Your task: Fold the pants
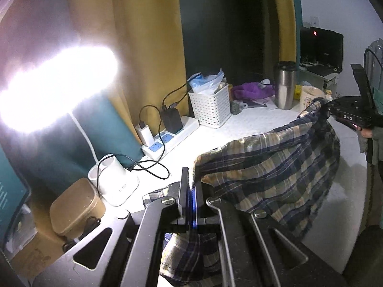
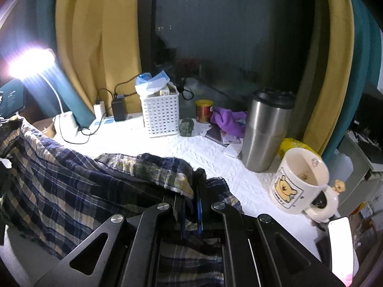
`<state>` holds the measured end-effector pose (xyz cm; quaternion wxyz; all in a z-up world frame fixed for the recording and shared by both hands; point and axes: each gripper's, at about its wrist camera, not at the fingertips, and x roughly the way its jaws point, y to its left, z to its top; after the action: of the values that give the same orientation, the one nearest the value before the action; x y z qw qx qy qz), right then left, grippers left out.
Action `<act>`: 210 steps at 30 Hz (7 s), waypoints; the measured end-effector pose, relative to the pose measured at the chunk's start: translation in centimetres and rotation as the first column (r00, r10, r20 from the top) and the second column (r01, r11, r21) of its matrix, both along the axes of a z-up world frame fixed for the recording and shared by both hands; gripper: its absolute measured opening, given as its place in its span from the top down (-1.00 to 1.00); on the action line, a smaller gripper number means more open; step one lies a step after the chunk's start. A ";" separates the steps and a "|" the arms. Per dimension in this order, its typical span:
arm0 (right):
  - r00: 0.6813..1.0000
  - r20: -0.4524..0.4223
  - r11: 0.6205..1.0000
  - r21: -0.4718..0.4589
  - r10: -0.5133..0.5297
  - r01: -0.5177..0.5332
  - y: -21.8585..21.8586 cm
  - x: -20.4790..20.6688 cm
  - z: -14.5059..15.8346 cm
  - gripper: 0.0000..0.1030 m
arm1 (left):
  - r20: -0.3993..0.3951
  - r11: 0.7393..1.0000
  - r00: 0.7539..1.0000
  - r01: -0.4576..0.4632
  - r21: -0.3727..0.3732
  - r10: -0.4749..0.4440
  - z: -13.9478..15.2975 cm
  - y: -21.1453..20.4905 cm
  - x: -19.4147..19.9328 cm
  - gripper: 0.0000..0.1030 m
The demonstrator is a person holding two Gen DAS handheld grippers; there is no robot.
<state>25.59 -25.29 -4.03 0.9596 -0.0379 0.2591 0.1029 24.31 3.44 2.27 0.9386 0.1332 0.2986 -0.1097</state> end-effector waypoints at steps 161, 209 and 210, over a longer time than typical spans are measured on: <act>0.959 -0.277 0.993 0.118 0.056 -0.023 -3.0 6.7 -8.1 -0.28 | -0.418 0.908 0.905 -0.235 -0.346 0.075 -11.1 10.9 6.7 -0.23; 0.985 -0.173 0.995 0.100 -0.013 0.030 -2.5 5.1 -5.5 0.47 | -0.117 0.983 0.984 -0.144 -0.113 0.131 -4.9 5.6 7.0 1.00; 0.984 -0.175 0.994 0.104 -0.017 0.035 -2.7 5.1 -5.5 0.47 | -0.109 0.982 0.985 -0.145 -0.122 0.132 -4.6 5.7 7.3 1.00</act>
<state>30.69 -27.99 -9.58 0.9353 0.0257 0.3363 0.1070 31.65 9.12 -2.32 0.9346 0.0453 0.3460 -0.0696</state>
